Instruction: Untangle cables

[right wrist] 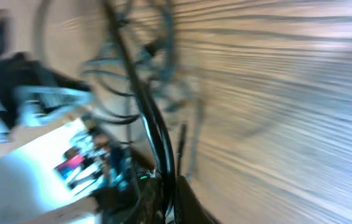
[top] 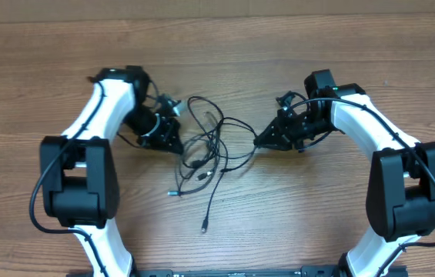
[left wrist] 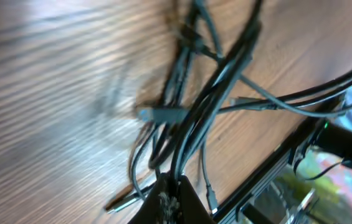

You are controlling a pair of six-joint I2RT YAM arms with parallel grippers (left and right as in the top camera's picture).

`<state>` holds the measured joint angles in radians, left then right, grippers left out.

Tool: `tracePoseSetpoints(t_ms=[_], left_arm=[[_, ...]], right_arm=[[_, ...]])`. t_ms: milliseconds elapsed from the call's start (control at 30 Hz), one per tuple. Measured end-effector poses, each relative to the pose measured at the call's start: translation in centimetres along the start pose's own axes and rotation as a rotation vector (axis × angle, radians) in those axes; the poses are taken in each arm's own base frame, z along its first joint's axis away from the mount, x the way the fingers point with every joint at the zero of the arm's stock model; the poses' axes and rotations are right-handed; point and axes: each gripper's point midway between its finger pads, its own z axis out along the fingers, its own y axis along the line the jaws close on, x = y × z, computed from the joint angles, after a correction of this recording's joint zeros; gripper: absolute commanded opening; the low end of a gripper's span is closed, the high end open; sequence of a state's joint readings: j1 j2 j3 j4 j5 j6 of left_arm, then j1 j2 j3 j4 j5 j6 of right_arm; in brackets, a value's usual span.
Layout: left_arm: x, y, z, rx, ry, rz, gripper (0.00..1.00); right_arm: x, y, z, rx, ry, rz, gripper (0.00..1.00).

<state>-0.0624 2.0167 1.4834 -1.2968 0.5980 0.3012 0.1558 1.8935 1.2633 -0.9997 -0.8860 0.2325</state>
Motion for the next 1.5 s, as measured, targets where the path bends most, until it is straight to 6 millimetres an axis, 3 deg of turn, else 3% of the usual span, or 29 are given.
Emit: tracePoseSetpoints(t_ms=[233,367,567,633,667,767,900,1033,1133,1233,1333,1500], left_arm=[[-0.4,1.1,-0.9,0.01,-0.042,-0.042,0.04],[-0.7,1.8,-0.9,-0.026,-0.049,-0.078,0.04],[-0.6,5.0,-1.1,-0.199,-0.054,-0.228,0.04],[-0.7,5.8,-1.1,-0.238,-0.064,-0.27,0.04],[-0.8,6.1,-1.0,-0.249,-0.073,-0.287,0.04],[-0.9,6.5,-0.5,-0.248,-0.087,-0.311,0.04],[-0.7,5.9,0.4,-0.188,-0.083,-0.305,0.04],[-1.2,4.7,0.7,-0.118,-0.096,-0.271,0.04],[-1.7,3.1,0.8,-0.025,-0.11,-0.211,0.04],[-1.5,1.0,0.5,0.081,-0.1,-0.153,0.04],[-1.5,-1.2,-1.4,0.129,-0.085,-0.09,0.04],[-4.3,-5.9,-7.0,0.072,-0.183,0.127,0.04]], right_arm=[[-0.7,-4.1,-0.9,0.213,-0.053,0.039,0.04],[-1.5,-5.5,-2.1,0.245,-0.093,0.07,0.04],[-3.3,-9.0,-5.9,0.286,-0.204,0.208,0.05],[-3.7,-10.4,-7.2,0.312,-0.245,0.265,0.31],[-3.8,-10.9,-7.6,0.323,-0.258,0.284,0.4],[-3.8,-11.5,-8.0,0.338,-0.268,0.321,0.47],[-2.2,-8.7,-6.9,0.188,-0.166,0.239,0.54],[0.9,-3.0,-6.2,-0.123,-0.022,0.074,0.54],[1.1,-1.1,-6.2,-0.222,-0.02,-0.025,0.49],[1.2,-0.2,-6.4,-0.27,-0.028,-0.084,0.49],[1.1,0.3,-6.6,-0.292,-0.038,-0.123,0.5],[1.1,2.6,-8.6,-0.278,-0.094,-0.233,0.54]])
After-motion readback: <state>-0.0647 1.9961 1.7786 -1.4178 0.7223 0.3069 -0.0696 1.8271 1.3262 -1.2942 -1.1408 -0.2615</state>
